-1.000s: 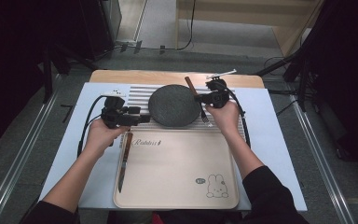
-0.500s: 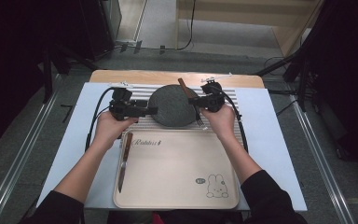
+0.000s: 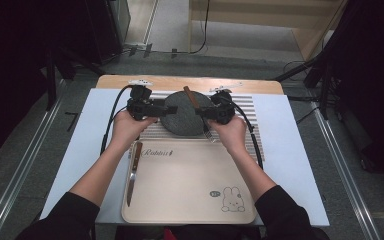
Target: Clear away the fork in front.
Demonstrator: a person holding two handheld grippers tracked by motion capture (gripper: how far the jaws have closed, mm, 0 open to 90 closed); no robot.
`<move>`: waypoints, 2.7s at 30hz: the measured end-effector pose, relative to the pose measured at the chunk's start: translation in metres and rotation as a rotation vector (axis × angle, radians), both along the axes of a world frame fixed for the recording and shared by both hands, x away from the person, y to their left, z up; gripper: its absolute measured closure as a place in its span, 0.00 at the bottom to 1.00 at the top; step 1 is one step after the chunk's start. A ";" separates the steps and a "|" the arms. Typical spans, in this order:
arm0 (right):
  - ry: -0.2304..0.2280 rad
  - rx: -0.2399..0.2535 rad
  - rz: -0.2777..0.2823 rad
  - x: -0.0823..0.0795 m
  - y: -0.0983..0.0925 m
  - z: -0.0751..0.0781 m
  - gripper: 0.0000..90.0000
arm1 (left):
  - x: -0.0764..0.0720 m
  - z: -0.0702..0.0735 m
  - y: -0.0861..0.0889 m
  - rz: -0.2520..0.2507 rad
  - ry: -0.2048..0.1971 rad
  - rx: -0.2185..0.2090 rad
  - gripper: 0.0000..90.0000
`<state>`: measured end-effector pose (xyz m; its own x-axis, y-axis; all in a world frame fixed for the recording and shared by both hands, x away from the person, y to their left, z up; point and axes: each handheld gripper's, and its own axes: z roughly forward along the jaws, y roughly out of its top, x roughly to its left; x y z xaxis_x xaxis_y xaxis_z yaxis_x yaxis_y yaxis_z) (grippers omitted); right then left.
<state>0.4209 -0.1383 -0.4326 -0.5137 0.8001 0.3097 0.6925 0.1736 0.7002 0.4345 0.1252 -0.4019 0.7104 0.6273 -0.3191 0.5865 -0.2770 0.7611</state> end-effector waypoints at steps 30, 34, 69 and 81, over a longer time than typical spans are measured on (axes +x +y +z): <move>-0.062 0.066 0.064 -0.012 0.021 0.003 0.84 | 0.022 0.000 -0.030 0.104 0.022 -0.001 0.40; -0.063 0.077 0.067 -0.013 0.021 0.004 0.84 | 0.024 0.000 -0.029 0.109 0.047 -0.034 0.46; -0.085 0.088 0.070 -0.014 0.030 0.007 0.82 | 0.030 0.000 -0.026 0.064 0.192 -0.253 0.88; -0.099 0.088 0.105 -0.018 0.016 0.017 0.54 | 0.029 0.006 -0.020 0.061 0.184 -0.257 0.88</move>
